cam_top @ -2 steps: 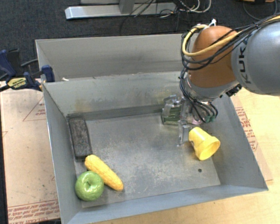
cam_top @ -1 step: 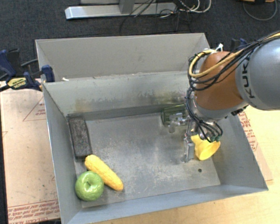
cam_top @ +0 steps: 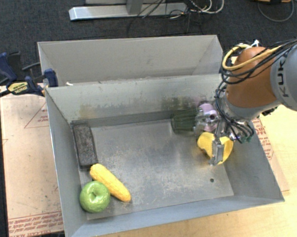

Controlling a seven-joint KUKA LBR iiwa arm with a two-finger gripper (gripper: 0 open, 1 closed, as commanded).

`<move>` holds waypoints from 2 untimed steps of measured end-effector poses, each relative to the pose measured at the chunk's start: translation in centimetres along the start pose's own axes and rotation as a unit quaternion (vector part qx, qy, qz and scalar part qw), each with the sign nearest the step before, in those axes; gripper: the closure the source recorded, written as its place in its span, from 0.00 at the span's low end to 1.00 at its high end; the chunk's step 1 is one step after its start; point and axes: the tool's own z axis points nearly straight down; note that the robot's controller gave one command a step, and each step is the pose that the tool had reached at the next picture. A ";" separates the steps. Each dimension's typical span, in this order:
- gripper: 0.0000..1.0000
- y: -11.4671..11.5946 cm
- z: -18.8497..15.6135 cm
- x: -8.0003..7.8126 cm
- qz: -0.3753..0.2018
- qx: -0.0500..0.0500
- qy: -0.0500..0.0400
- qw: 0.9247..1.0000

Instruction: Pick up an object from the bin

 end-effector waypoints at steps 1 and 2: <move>0.00 -3.8 0.5 2.3 -0.037 0.002 -0.003 0.999; 1.00 -3.8 3.1 -2.1 -0.160 -0.004 0.013 0.987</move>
Offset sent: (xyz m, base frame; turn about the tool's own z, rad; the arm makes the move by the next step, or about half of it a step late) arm 0.0271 -0.0354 -0.0329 -0.3174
